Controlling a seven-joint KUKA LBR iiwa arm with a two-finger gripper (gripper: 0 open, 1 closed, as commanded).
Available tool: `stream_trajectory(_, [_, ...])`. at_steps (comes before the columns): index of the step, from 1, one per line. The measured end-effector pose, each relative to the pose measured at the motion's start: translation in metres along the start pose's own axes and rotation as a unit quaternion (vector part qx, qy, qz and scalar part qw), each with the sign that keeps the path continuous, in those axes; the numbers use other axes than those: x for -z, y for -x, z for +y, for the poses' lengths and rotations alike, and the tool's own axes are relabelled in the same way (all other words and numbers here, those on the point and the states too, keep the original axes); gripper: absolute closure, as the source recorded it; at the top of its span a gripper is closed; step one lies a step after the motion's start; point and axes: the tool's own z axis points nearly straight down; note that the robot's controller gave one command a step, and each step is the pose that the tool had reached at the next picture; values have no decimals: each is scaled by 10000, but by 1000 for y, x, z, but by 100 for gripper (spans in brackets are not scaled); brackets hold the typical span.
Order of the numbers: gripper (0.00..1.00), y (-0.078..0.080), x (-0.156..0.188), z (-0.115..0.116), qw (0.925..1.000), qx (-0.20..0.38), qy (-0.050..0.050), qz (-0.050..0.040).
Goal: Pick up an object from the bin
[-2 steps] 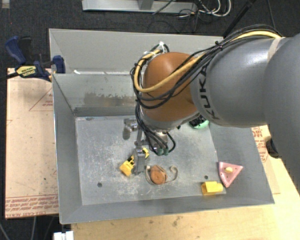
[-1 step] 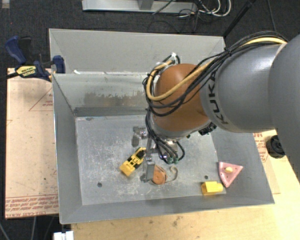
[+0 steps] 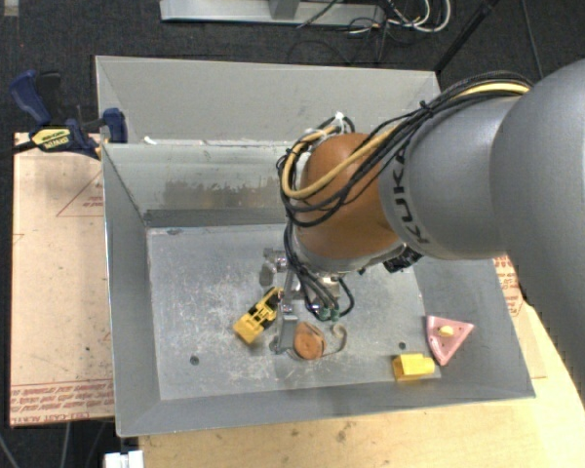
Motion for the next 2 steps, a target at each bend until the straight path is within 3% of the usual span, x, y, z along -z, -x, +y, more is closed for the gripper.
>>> stream_trajectory(1, [100,-8,-37,-13,9998,197,-1,10])
stream_trajectory(2, [100,-8,-37,-13,9998,195,0,10])
